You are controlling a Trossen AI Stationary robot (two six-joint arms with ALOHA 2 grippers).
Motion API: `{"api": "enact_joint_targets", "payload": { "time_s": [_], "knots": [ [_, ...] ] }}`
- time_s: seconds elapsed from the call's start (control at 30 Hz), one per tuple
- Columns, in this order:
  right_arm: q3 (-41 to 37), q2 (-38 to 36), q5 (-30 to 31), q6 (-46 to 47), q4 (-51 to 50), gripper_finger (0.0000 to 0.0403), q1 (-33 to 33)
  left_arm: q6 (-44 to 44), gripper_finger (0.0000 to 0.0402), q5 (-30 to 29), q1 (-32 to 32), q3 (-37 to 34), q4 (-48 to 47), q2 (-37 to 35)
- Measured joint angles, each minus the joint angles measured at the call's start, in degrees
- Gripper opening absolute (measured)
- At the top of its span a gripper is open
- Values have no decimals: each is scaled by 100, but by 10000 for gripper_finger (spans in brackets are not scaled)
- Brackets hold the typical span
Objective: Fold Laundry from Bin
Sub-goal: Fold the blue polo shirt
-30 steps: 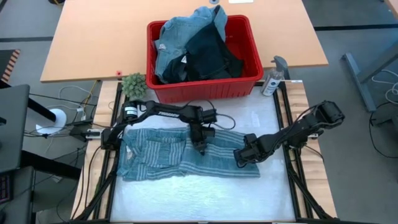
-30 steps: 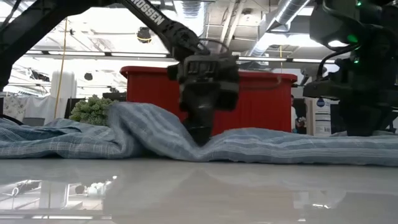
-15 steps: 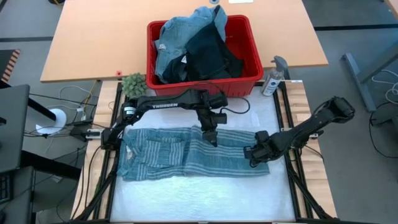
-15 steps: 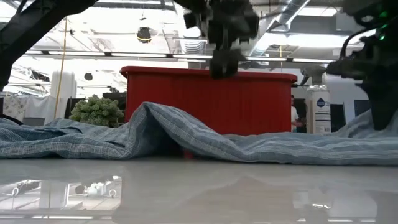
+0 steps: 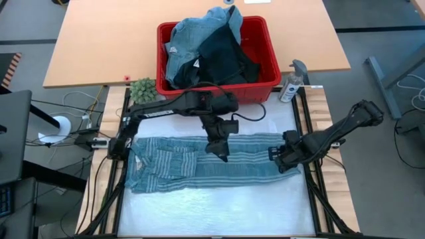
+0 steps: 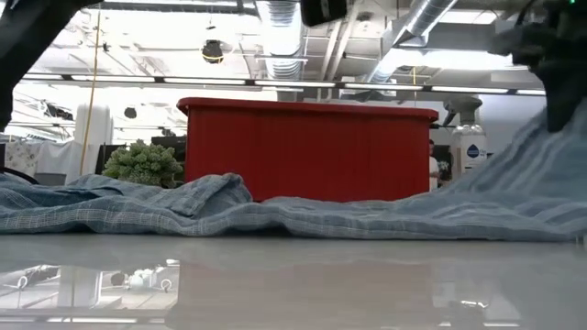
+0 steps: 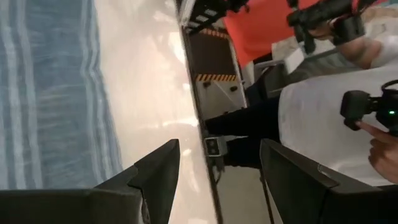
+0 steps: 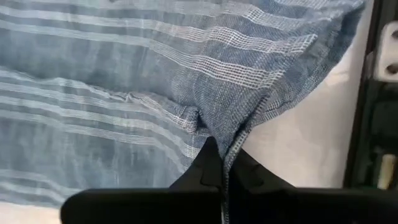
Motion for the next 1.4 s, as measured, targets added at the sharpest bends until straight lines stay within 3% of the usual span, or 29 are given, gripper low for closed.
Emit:
{"api": "enact_joint_targets", "payload": {
  "time_s": [0.33,0.93,1.4],
  "knots": [
    [716,125,471,-629,145,21,-246,-385,215,-662,-127,0,137,-883],
    [784,1280,249,-2929,3769,21,-1237,-877,215,-1702,-206,0,242,-1944],
    [2276,2710,-364,-4342,3828,21,-1719,-916,215,-1816,-272,0,168,-2007]
  ]
}}
